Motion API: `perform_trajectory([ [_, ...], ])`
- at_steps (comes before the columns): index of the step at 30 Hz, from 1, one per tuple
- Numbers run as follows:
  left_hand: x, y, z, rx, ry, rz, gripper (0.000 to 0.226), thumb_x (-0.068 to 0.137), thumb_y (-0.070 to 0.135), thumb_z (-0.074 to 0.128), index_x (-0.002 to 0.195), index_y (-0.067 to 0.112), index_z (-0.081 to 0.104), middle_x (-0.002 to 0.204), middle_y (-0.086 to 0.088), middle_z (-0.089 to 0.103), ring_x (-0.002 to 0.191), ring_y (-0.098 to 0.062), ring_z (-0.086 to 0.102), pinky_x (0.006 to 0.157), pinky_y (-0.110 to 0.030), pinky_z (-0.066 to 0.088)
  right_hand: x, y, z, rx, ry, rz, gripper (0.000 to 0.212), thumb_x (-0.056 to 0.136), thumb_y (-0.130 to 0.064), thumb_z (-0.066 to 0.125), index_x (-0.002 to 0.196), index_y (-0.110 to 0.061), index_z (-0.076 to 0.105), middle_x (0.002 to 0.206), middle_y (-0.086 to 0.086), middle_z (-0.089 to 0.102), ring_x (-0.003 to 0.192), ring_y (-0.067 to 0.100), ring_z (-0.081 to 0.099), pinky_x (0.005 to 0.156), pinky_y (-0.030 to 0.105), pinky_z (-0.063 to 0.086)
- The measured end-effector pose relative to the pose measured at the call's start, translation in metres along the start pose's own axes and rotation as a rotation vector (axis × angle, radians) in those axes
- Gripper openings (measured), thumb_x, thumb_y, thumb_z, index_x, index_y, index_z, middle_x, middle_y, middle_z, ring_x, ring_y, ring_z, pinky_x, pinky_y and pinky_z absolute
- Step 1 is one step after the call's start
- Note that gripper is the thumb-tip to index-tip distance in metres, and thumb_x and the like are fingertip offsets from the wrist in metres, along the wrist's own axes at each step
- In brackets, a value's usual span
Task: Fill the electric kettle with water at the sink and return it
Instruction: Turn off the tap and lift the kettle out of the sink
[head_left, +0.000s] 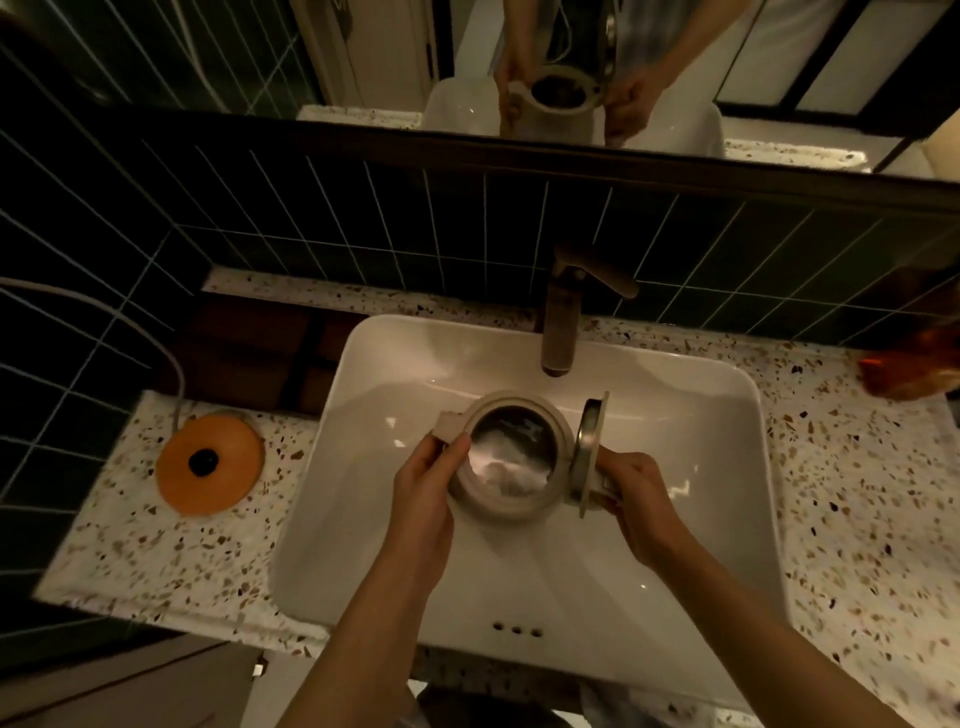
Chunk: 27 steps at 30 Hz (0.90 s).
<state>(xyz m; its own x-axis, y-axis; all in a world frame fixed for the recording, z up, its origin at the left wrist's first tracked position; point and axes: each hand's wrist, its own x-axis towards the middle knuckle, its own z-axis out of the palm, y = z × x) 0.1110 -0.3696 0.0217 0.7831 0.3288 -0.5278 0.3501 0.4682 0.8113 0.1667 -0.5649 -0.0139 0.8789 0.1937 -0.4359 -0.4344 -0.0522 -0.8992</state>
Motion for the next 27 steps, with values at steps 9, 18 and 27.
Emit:
perform_trajectory([
  [9,-0.051,0.032,-0.043,-0.168,0.125,0.141,0.034,0.092,0.016,0.058,0.124,0.004,0.063,0.11,-0.008,0.073,0.105,-0.019,0.068,0.08,-0.024,0.053,-0.037,-0.044,0.053,-0.061,-0.143,-0.072,0.049,0.084,-0.041,0.054,0.081,0.005,0.07,0.083,0.029,0.066,0.089,0.052,0.058,0.089,0.058,0.048],
  [18,-0.081,0.057,-0.116,-0.148,0.15,0.189,0.027,0.092,0.018,0.059,0.106,-0.005,0.063,0.097,-0.013,0.069,0.089,-0.017,0.069,0.073,-0.023,0.055,-0.069,-0.052,0.128,-0.019,-0.208,-0.037,0.042,0.091,-0.024,0.051,0.056,-0.021,0.074,0.071,0.012,0.062,0.085,0.04,0.053,0.088,0.053,0.044],
  [27,-0.086,0.077,-0.183,-0.093,0.122,0.16,0.016,0.093,0.018,0.058,0.098,0.017,0.073,0.093,0.001,0.077,0.086,-0.01,0.072,0.065,-0.018,0.054,-0.098,-0.026,0.191,0.053,-0.16,-0.042,0.059,0.072,-0.047,0.064,0.062,0.012,0.062,0.062,0.021,0.052,0.066,0.033,0.042,0.072,0.045,0.036],
])
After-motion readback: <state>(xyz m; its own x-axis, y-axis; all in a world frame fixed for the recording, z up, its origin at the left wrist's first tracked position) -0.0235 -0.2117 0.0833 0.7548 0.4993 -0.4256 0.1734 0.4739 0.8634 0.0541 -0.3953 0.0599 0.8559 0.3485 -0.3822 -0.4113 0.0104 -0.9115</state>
